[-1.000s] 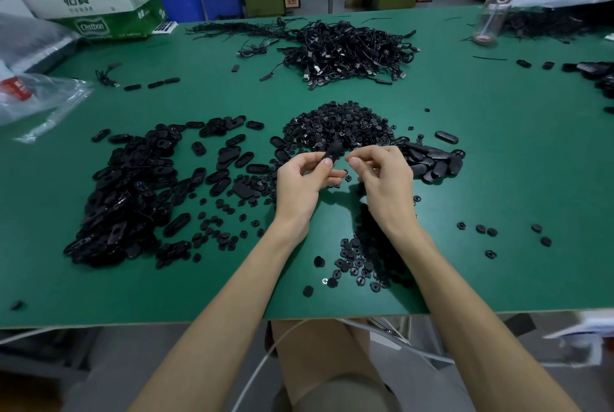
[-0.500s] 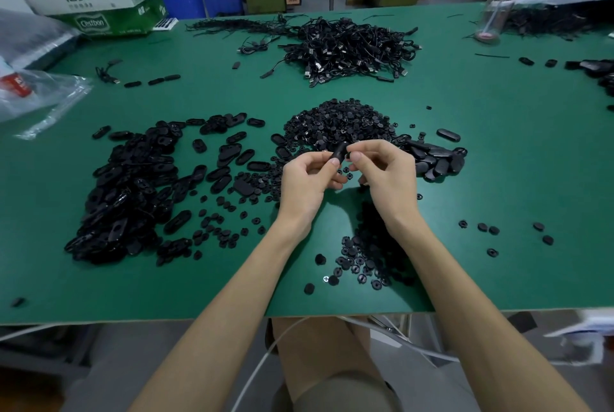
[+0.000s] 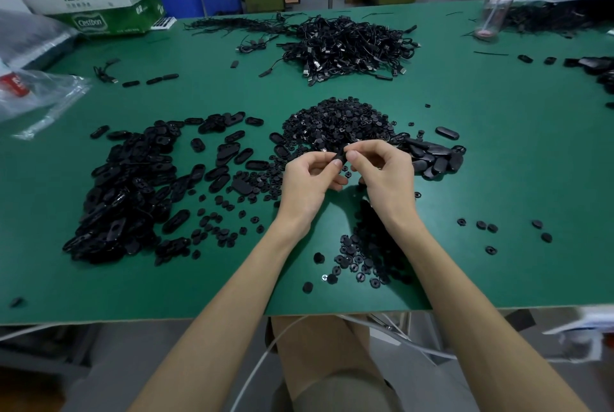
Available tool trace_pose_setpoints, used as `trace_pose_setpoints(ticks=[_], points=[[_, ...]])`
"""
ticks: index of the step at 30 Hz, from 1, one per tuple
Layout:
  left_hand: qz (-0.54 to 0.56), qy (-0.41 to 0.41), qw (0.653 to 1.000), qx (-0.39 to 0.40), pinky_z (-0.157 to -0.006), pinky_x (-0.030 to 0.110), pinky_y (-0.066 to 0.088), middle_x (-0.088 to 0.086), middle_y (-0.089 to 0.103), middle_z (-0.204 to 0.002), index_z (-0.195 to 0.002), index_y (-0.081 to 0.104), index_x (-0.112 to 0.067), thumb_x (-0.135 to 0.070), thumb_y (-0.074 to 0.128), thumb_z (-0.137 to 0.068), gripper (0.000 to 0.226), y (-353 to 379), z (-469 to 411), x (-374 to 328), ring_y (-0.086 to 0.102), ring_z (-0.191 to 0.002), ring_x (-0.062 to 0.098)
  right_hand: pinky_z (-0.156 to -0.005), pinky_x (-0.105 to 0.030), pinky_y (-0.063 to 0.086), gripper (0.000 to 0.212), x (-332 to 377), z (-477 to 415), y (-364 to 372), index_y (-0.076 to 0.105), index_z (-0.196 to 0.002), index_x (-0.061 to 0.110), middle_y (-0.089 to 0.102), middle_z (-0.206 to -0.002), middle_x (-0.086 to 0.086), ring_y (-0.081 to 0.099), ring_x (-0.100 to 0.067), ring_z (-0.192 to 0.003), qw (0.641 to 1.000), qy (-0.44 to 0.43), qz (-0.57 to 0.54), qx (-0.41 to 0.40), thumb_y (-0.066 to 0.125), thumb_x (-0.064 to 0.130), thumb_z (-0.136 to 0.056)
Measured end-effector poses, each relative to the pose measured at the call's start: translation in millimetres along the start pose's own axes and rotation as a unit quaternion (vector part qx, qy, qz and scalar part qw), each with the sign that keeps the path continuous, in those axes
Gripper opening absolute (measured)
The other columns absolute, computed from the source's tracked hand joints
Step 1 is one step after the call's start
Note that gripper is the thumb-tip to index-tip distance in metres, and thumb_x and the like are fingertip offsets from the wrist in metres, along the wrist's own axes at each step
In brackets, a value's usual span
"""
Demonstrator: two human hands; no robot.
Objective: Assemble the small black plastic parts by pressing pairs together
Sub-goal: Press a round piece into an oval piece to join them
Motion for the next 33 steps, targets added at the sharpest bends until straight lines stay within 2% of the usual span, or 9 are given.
trace_pose_setpoints(ticks=[5, 13, 16, 20, 23, 26, 33], points=[[-0.004, 0.002, 1.000, 0.007, -0.066, 0.024, 0.057, 0.010, 0.076, -0.087, -0.111, 0.071, 0.000, -0.007, 0.069, -0.098, 0.015, 0.5, 0.7, -1.3, 0.073, -0.072, 0.016, -0.082, -0.022, 0.053, 0.007, 3.2, 1.4, 0.5, 0.077, -0.099, 0.014, 0.075, -0.092, 0.005, 0.067, -0.007, -0.085, 0.999, -0.015, 0.040, 0.001, 0.071, 0.013, -0.095], [-0.001, 0.009, 1.000, 0.017, -0.066, 0.023, 0.057, 0.007, 0.075, -0.084, -0.103, 0.073, -0.008, -0.007, 0.069, -0.098, 0.007, 1.2, 2.3, -4.2, 0.072, -0.071, 0.014, -0.086, -0.027, 0.054, 0.008, 5.3, 2.7, 1.1, 0.076, -0.100, 0.014, 0.073, -0.096, 0.000, 0.067, -0.013, -0.090, 0.997, -0.026, 0.065, -0.011, 0.071, 0.012, -0.095], [0.002, 0.013, 1.000, 0.021, -0.066, 0.024, 0.057, 0.005, 0.075, -0.082, -0.099, 0.073, -0.014, -0.007, 0.069, -0.098, 0.008, 0.8, 2.5, -5.8, 0.072, -0.071, 0.015, -0.084, -0.023, 0.053, 0.008, 4.9, 2.4, 1.2, 0.076, -0.100, 0.015, 0.072, -0.098, 0.000, 0.066, -0.011, -0.089, 0.996, -0.037, 0.082, -0.014, 0.071, 0.012, -0.095], [0.005, 0.015, 0.999, 0.032, -0.065, 0.025, 0.057, 0.006, 0.076, -0.080, -0.103, 0.075, -0.009, -0.006, 0.068, -0.098, 0.009, 1.0, 3.1, -6.3, 0.071, -0.070, 0.017, -0.077, -0.010, 0.045, 0.008, 3.6, 2.7, 1.5, 0.077, -0.098, 0.018, 0.068, -0.098, 0.001, 0.062, -0.006, -0.084, 0.992, -0.065, 0.101, -0.033, 0.072, 0.012, -0.094], [0.020, 0.010, 0.999, 0.029, -0.066, 0.027, 0.058, 0.005, 0.076, -0.080, -0.103, 0.075, -0.009, -0.007, 0.069, -0.098, 0.008, 0.4, 3.4, -6.7, 0.071, -0.071, 0.018, -0.073, -0.006, 0.042, 0.009, 2.5, 2.5, 2.3, 0.079, -0.097, 0.018, 0.063, -0.097, 0.005, 0.059, 0.000, -0.080, 0.989, -0.081, 0.119, -0.042, 0.074, 0.012, -0.093], [0.032, 0.006, 0.999, 0.026, -0.065, 0.026, 0.059, 0.004, 0.075, -0.079, -0.098, 0.074, -0.015, -0.007, 0.069, -0.097, 0.009, 0.0, 3.4, -7.3, 0.071, -0.069, 0.017, -0.073, -0.007, 0.042, 0.008, 1.8, 2.6, 3.2, 0.077, -0.095, 0.019, 0.064, -0.096, 0.005, 0.060, 0.001, -0.079, 0.987, -0.087, 0.129, -0.046, 0.073, 0.012, -0.094], [0.021, 0.013, 0.999, 0.029, -0.066, 0.028, 0.059, 0.003, 0.075, -0.080, -0.102, 0.075, -0.011, -0.006, 0.068, -0.098, 0.009, 0.5, 2.8, -5.7, 0.070, -0.068, 0.014, -0.076, -0.012, 0.047, 0.008, 2.5, 3.7, 3.0, 0.074, -0.094, 0.021, 0.069, -0.096, 0.005, 0.063, -0.005, -0.085, 0.988, -0.086, 0.119, -0.037, 0.073, 0.013, -0.093]])
Point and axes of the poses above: each hand's wrist, its own z-axis away from the middle knuckle, its own y-axis out of the palm, x = y × z, the point moved 2 cm from there along -z, towards the middle knuckle
